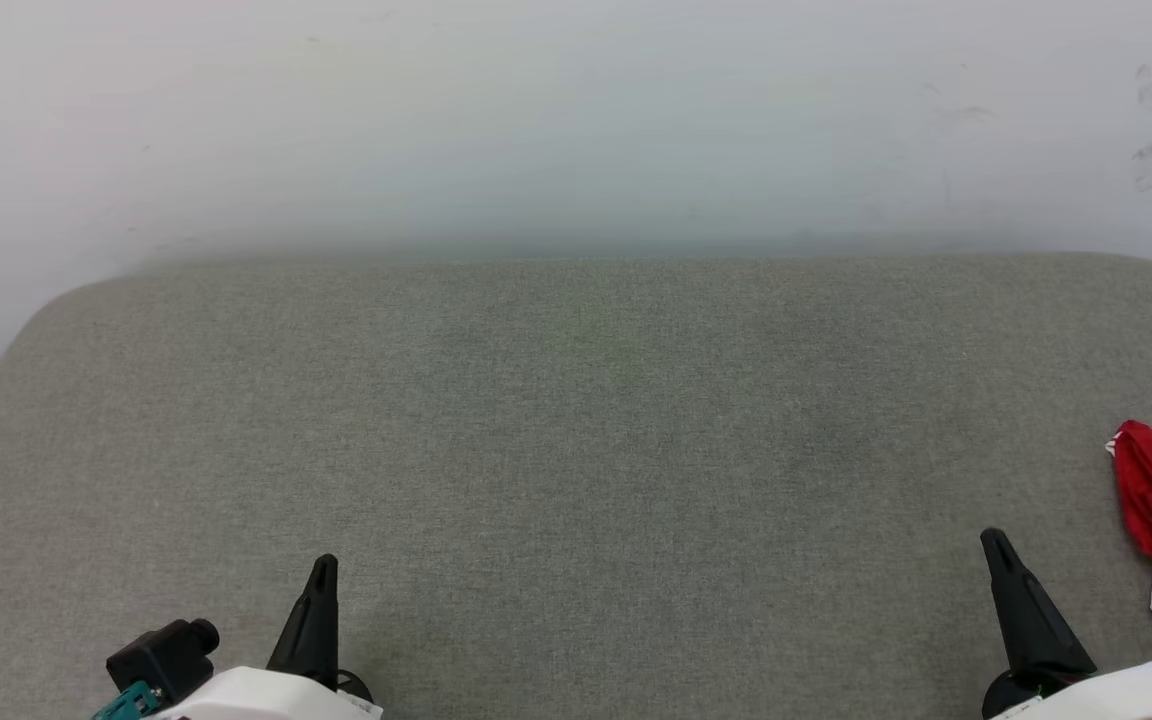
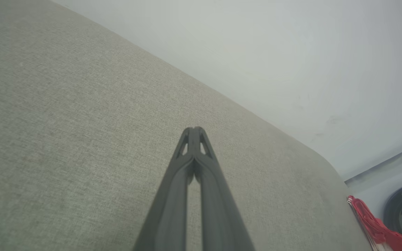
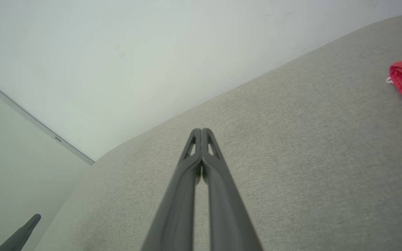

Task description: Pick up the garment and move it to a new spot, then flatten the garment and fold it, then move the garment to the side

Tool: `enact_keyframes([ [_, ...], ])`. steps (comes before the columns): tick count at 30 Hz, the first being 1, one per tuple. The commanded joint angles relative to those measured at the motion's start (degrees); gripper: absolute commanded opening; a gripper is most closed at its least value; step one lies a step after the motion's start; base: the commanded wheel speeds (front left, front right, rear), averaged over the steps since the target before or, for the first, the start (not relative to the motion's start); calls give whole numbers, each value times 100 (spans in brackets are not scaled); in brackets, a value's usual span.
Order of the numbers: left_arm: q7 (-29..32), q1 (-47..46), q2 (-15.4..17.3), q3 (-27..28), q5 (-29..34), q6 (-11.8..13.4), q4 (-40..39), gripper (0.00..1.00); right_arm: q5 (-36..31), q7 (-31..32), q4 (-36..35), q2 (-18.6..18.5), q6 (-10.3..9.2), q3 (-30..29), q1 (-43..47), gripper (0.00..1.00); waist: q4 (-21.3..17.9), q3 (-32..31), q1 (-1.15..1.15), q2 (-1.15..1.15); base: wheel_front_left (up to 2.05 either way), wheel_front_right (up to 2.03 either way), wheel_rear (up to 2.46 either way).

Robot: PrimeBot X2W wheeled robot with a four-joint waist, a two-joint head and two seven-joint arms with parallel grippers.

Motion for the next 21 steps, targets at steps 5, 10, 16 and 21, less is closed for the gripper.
enact_keyframes([
  [5,133,-232,-7,117,-536,-57,-17,0,594,-20,120,-66,-1,10,-262,0,0,8,0,0,0,0,0],
  [10,237,-290,-25,182,-924,-84,18,0,1013,-14,260,-78,-1,16,-366,0,0,16,0,0,0,0,0],
  [16,357,-364,-48,262,-1362,-116,58,0,1482,-4,421,-88,-1,19,-482,0,1,25,0,0,0,0,0],
  [21,452,-420,-64,323,-1705,-142,92,0,1848,7,543,-94,-1,18,-575,0,1,33,0,0,0,0,0],
])
